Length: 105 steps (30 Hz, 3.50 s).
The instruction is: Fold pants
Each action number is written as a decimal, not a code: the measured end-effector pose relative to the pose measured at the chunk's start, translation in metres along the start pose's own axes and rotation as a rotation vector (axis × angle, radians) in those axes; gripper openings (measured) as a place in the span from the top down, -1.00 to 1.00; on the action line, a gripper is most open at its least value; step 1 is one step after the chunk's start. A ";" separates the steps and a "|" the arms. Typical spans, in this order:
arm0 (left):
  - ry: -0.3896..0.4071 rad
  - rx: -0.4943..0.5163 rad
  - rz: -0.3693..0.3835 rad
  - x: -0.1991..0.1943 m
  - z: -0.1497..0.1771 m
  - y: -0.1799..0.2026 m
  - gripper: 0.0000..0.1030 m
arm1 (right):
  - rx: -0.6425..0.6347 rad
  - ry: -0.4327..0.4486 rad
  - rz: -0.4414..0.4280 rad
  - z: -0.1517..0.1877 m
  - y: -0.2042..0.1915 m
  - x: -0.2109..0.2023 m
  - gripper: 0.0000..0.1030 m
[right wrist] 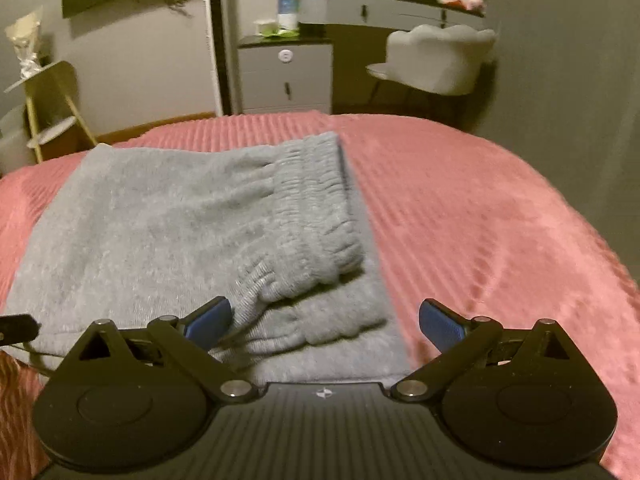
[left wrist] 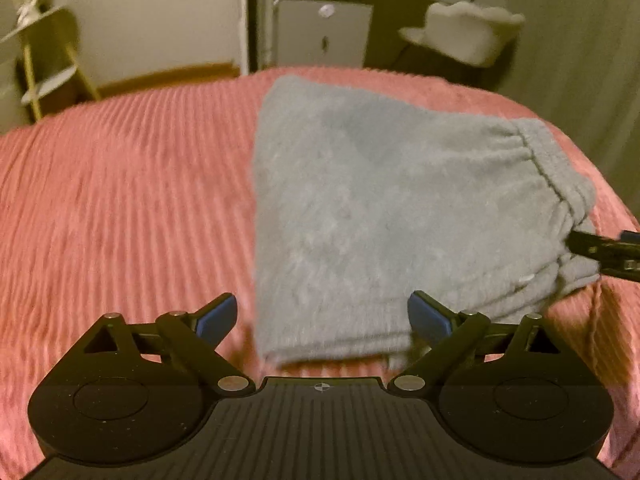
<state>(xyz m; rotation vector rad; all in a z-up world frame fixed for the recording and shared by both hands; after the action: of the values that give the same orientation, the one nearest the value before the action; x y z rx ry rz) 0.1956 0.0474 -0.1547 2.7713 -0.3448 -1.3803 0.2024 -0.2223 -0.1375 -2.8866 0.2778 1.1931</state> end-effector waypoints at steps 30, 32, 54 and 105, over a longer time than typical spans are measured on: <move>0.056 -0.004 -0.147 -0.129 0.065 0.030 -0.89 | 0.101 -0.182 -0.023 0.008 -0.037 -0.172 -0.95; 0.061 -0.008 -0.161 -0.136 0.059 0.032 -0.93 | 0.078 -0.220 -0.050 0.007 -0.043 -0.176 -0.95; -0.099 -0.021 -0.209 -0.106 0.035 0.060 -0.94 | -0.072 -0.205 -0.052 -0.002 -0.050 -0.136 -0.95; -0.162 -0.025 -0.238 -0.095 0.035 0.042 -0.94 | -0.134 -0.337 -0.002 0.023 -0.059 -0.101 -0.95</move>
<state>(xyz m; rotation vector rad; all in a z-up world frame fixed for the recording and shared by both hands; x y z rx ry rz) 0.1050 0.0285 -0.0962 2.7595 0.0009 -1.6523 0.1259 -0.1464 -0.0864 -2.7207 0.1959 1.7261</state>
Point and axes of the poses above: each gripper's, at about its wrist camera, not at the fingertips, and x roughly the way its jaws point, y to its right, z to its underside, the point moved 10 cm from there along x, roughly the way its jaws point, and after that the axes turned 4 degrees about z, right-handed, at the moved point
